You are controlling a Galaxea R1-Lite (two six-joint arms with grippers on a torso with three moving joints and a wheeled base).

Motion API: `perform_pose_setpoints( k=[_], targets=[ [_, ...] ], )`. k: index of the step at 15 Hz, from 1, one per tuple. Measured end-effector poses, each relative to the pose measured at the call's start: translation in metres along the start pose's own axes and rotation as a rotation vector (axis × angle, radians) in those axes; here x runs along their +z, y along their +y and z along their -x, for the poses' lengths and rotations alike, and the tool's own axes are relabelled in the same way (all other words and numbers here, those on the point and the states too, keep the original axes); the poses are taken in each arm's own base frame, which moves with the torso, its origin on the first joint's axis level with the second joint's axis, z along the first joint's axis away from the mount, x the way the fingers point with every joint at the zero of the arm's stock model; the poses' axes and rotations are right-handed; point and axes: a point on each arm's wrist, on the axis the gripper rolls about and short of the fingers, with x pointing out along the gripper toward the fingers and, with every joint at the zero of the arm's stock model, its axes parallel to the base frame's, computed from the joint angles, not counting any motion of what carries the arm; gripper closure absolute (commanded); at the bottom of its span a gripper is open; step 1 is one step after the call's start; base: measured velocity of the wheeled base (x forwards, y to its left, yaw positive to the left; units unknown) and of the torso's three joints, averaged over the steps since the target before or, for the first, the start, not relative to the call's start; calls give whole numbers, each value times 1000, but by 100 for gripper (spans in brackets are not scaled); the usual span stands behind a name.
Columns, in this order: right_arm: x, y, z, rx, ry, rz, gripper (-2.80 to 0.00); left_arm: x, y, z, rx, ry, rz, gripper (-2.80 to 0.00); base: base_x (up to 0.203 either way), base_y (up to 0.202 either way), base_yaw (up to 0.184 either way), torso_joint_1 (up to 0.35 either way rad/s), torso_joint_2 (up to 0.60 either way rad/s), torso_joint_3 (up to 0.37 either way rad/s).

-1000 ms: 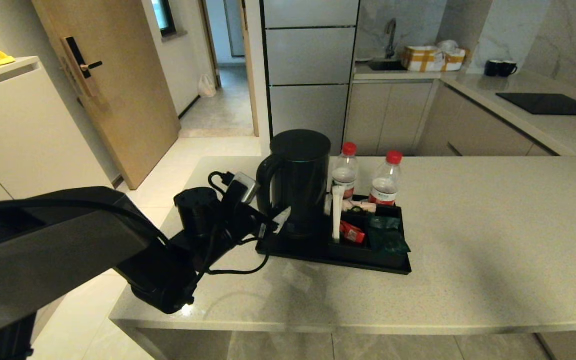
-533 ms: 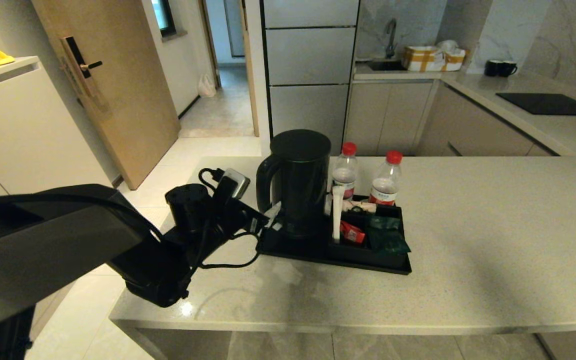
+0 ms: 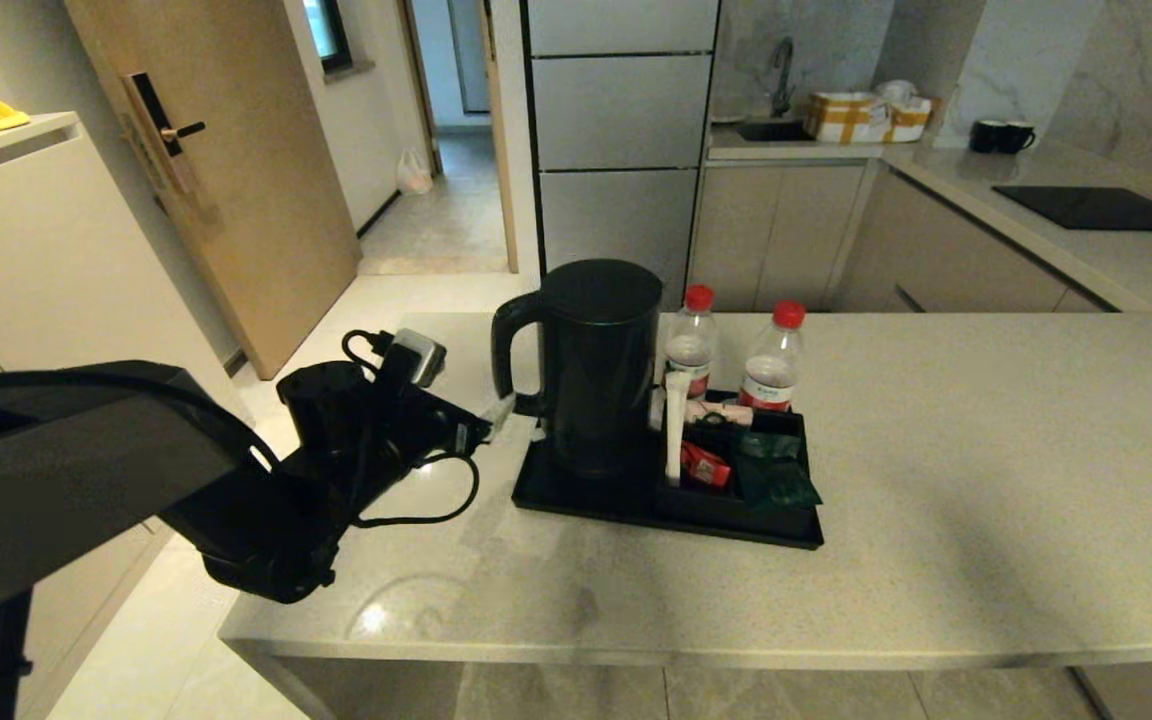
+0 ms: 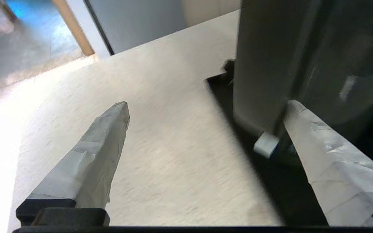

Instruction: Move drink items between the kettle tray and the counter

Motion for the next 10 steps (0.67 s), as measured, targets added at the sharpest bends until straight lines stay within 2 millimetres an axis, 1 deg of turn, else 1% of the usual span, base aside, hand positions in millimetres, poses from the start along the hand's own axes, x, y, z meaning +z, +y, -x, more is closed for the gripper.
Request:
perform_pose_setpoints(
  k=[2, 6, 10],
  targets=[
    [0, 0, 0, -1, -1, 0, 0, 1, 3, 2, 3, 0, 1, -280, 0, 0, 0, 0, 0, 0],
    [0, 0, 0, -1, -1, 0, 0, 0, 22, 10, 51, 9, 2, -280, 0, 0, 0, 0, 0, 0],
    [0, 0, 0, 0, 0, 0, 0, -3, 37, 15, 88, 18, 9, -280, 0, 0, 0, 0, 0, 0]
  ],
)
